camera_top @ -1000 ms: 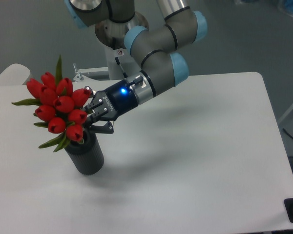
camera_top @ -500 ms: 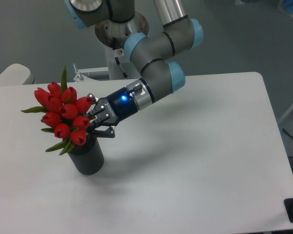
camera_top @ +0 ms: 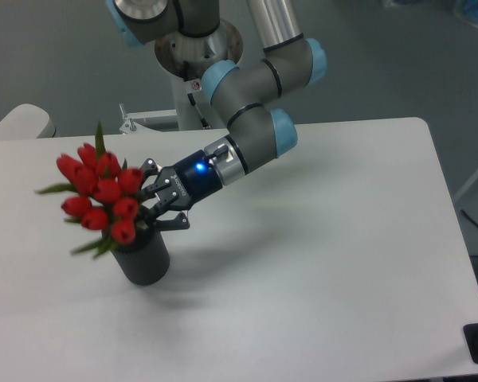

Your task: Insert the flowers into the vase

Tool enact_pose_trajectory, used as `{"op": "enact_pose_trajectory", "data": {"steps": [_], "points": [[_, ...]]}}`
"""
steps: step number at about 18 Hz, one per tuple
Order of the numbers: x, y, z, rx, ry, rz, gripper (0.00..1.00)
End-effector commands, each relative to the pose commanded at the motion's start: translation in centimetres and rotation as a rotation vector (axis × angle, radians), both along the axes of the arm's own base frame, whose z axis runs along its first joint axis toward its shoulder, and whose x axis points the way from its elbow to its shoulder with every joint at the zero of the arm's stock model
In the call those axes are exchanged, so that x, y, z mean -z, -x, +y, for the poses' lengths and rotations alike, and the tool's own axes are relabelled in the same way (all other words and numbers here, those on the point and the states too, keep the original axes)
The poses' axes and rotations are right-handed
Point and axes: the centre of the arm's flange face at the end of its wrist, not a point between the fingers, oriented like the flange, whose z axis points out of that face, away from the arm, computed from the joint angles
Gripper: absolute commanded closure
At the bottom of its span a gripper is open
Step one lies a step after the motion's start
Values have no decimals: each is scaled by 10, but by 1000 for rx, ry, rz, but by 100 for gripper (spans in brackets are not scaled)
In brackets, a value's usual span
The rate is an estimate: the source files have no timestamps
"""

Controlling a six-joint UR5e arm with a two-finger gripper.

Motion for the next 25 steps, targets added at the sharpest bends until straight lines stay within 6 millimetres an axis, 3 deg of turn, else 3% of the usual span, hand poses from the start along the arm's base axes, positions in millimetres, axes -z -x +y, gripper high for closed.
{"op": "enact_pose_trajectory", "data": {"steps": [3,4,5,11,14,16,19,25], "points": [[0,6,-2,-10,2,3,28],[-1,11,-5,-21,2,3,20],[-2,16,-7,-30,3,2,0],[-9,44,-25,-94,0,-1,0],[-22,57,-22,-110,2,0,0],[-30,82,-24,-146,17,-15,0],[-40,124,-43,-214,6,3,0],[-48,161,-46,-245,88,92,0]]}}
